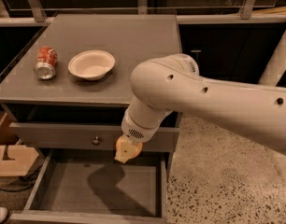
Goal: Place orange into middle drawer
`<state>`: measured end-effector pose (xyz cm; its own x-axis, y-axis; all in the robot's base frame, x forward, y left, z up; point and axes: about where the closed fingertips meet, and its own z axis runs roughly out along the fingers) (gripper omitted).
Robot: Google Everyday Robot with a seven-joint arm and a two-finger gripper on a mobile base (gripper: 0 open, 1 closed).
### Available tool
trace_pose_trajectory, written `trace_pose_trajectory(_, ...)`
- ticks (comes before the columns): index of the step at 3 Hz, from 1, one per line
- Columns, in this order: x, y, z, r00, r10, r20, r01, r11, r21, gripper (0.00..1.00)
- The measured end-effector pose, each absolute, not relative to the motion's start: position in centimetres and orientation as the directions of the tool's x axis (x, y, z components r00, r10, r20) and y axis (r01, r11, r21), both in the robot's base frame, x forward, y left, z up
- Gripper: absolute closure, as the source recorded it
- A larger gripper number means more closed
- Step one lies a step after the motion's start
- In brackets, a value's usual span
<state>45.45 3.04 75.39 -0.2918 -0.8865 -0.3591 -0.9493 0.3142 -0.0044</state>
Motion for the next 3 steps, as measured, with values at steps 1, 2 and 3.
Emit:
trace_pose_trajectory(1,43.4,5.1,71.1,-0.343,-0.865,-0.366,-0.938,0.335,0.088,1.00)
trace_pose_trajectory(2,43.2,5.2,70.6,-0.346,-0.863,-0.368,-0.937,0.337,0.092,1.00)
trace_pose_trajectory(3,42.5,5.6,69.6,-0.366,-0.862,-0.350,-0.930,0.351,0.108,1.00)
